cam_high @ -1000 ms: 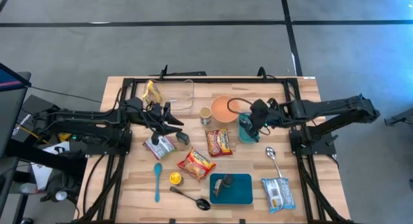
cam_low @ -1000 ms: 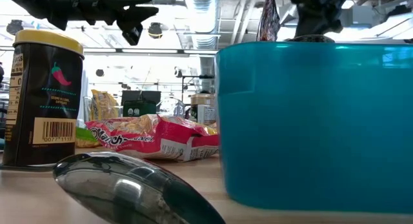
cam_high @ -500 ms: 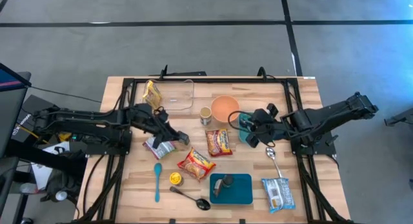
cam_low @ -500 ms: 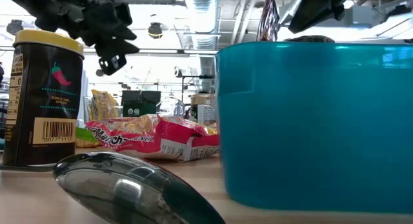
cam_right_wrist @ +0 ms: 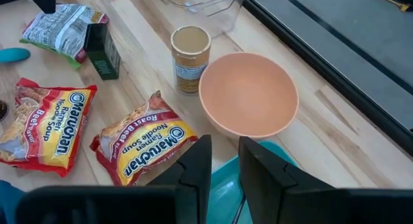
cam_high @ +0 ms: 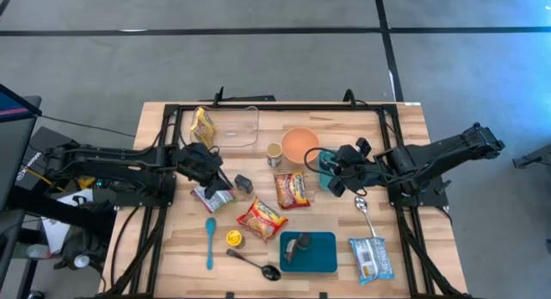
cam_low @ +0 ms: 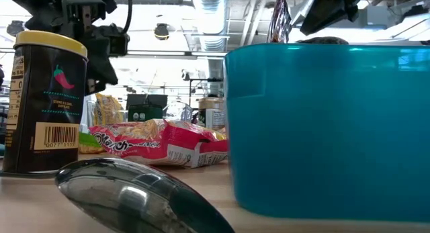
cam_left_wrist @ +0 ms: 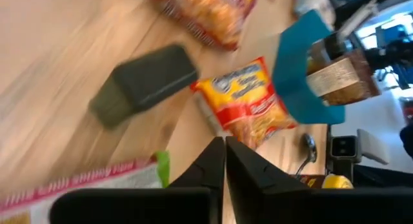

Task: Pick & Place Food Item
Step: Put the green noodle pack into the transparent bin

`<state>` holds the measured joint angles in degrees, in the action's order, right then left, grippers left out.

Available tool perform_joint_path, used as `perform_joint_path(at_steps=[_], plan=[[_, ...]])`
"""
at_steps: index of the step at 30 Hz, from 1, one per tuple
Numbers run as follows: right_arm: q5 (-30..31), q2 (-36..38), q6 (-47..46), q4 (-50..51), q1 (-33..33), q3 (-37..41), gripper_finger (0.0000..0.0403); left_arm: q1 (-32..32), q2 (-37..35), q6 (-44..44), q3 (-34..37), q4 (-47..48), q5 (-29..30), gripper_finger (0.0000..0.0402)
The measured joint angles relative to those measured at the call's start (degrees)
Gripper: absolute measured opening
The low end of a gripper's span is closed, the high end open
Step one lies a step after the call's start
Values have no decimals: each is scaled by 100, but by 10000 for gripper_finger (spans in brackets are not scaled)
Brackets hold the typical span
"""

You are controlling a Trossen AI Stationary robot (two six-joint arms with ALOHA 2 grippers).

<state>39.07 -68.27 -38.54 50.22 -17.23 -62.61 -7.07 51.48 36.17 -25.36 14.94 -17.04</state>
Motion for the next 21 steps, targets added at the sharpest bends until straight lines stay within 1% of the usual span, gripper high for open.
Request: perform_joint_path(at_steps=[13,17,21], plan=[[7,-2,0,-2,0,0,72,0,-155,994,0,1534,240,0],[181,-2,2,-2,0,0,72,0,-329,1239,-2,1905,268,0],[325,-2,2,-2,0,0,72,0,-528,1461,-4,2170,481,0]])
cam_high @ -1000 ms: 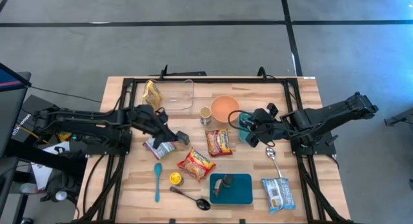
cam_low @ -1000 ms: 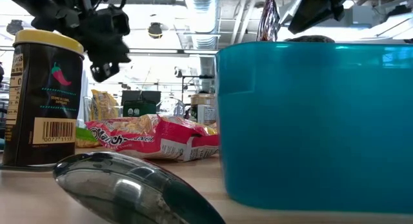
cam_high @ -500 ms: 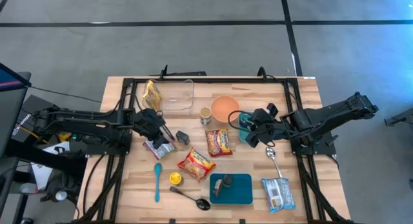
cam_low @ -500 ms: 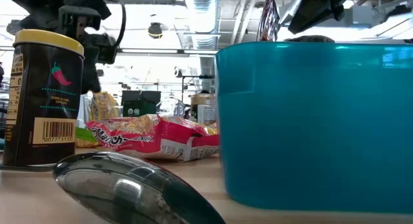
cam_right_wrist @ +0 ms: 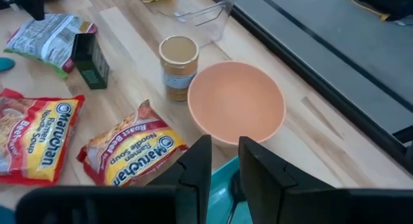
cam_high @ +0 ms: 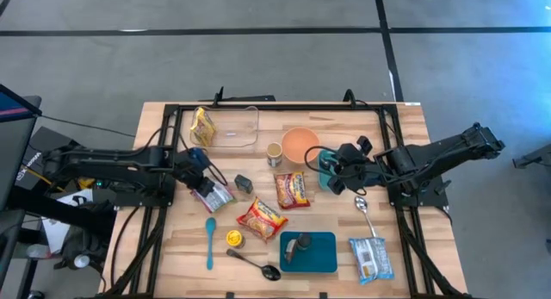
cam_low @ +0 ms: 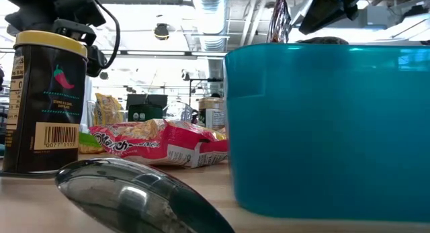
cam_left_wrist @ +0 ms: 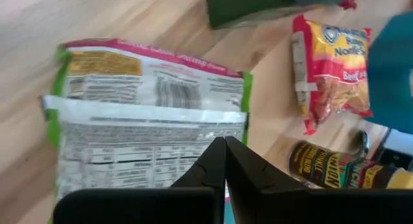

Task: Pick & Place Food Item
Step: Put the green noodle pack into the transparent bin

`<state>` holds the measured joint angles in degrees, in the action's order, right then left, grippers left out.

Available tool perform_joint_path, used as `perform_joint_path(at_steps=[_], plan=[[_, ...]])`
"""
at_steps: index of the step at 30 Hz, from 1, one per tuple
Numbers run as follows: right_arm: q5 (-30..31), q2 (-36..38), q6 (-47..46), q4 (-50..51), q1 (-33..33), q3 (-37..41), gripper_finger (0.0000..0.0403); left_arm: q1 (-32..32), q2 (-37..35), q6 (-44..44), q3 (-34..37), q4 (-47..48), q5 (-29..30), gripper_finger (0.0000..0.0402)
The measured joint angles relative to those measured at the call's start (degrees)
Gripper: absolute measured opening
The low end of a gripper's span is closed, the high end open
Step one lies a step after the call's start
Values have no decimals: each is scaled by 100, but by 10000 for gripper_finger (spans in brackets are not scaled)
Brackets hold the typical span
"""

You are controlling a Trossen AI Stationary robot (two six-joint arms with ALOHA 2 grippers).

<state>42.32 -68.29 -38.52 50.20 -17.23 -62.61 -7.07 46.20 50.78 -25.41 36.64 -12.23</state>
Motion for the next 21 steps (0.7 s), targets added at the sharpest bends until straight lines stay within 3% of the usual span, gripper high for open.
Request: perform_joint_path(at_steps=[9,16,21], plan=[[20,0,0,0,0,1,72,0,-122,-37,-121,394,340,0],[25,-39,-2,-28,0,35,72,237,-121,-1418,-868,1032,758,0],[22,-44,-2,-146,0,234,72,720,-117,-2394,-960,1137,892,0]])
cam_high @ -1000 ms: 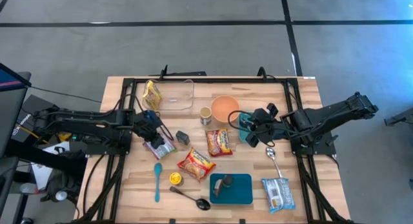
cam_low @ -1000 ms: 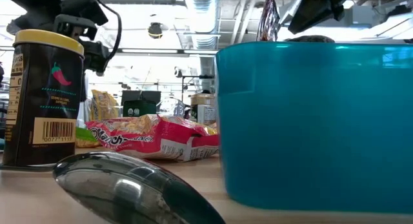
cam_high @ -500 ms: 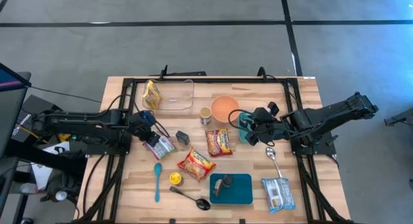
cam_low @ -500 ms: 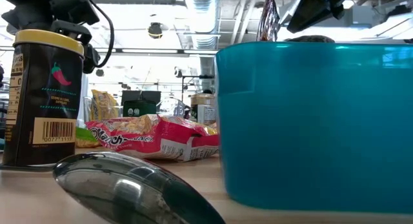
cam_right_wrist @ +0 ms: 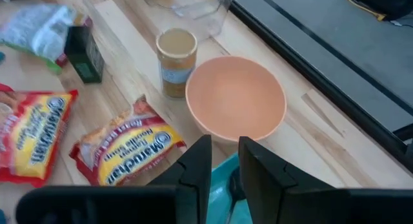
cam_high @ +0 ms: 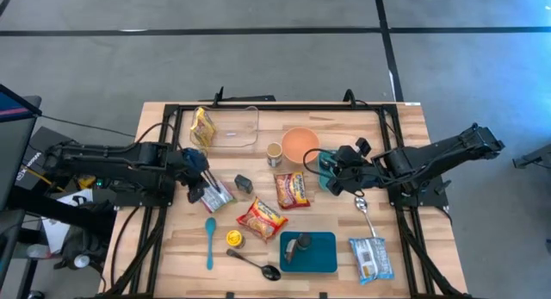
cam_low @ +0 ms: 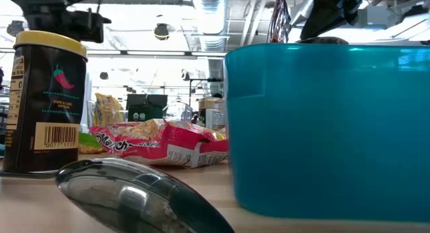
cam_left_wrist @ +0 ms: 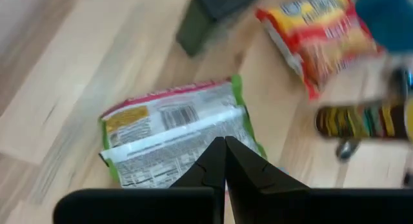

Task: Pick & Place Food Item
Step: Put the green noodle pack into the transparent bin

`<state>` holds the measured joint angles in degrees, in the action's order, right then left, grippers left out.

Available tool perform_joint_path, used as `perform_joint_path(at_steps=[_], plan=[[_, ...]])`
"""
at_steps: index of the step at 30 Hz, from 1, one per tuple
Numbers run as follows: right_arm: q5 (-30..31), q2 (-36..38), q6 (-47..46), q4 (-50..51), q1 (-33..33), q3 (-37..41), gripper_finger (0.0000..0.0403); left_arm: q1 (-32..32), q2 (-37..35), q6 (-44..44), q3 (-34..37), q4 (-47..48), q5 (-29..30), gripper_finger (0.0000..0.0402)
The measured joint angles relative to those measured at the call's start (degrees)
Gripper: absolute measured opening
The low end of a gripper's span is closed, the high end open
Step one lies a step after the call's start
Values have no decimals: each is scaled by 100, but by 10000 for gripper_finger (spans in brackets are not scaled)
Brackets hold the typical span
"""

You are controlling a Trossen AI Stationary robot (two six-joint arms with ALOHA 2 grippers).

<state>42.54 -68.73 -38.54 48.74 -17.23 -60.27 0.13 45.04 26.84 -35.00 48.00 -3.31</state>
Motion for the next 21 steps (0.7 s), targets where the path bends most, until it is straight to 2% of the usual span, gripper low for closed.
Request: perform_joint_path(at_steps=[7,10,21], plan=[[0,2,3,-165,0,24,72,821,345,-128,0,451,439,0],[-2,2,4,-180,0,24,72,1045,584,-63,0,500,455,0],[-24,2,2,-178,0,24,72,1107,1093,346,0,498,461,0]])
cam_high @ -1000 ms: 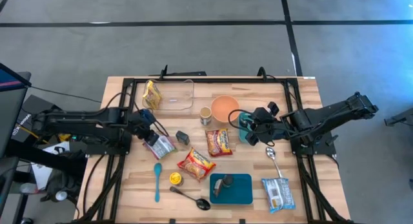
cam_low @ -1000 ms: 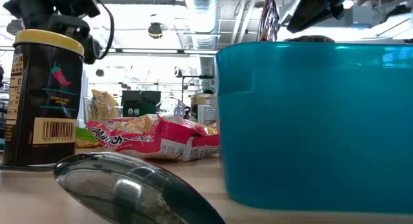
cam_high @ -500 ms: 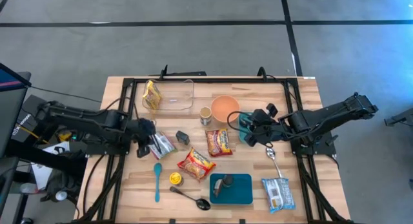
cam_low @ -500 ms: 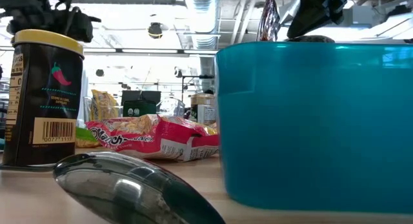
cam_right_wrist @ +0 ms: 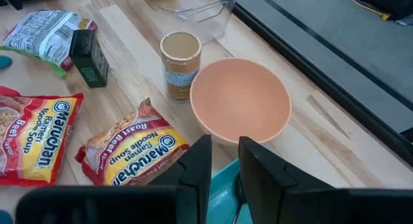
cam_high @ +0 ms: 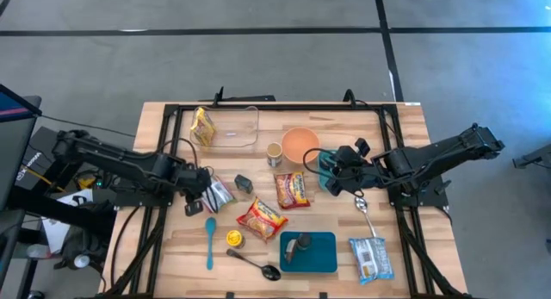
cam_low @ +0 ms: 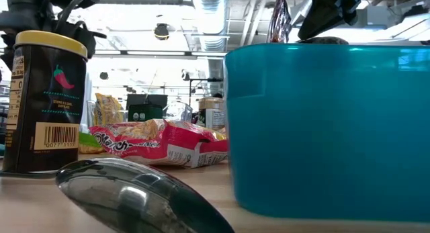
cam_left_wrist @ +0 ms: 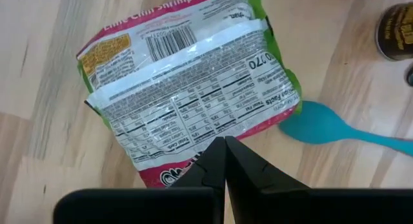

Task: Pick & Place Food Item
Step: Put the green noodle pack into the transparent bin

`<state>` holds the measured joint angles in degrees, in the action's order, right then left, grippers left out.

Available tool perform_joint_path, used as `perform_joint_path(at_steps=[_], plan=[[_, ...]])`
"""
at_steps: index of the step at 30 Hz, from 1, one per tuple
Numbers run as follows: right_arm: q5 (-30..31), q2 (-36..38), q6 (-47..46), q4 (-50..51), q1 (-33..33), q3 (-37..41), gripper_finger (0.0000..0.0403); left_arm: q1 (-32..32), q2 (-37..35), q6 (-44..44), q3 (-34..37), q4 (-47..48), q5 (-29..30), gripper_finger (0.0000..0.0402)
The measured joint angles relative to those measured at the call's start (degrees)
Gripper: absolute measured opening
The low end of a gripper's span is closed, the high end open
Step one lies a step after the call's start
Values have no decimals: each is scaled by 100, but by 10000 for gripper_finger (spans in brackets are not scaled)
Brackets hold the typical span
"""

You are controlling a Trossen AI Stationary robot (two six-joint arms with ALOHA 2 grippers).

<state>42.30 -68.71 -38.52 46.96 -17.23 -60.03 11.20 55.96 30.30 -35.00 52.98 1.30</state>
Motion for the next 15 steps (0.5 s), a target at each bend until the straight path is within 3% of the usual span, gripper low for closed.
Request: perform_joint_path(at_steps=[6,15], plan=[[-1,1,2,-16,0,-1,72,-2,5,442,0,242,0,15],[-2,2,11,-81,0,-4,72,-2,2,607,2,485,130,102]])
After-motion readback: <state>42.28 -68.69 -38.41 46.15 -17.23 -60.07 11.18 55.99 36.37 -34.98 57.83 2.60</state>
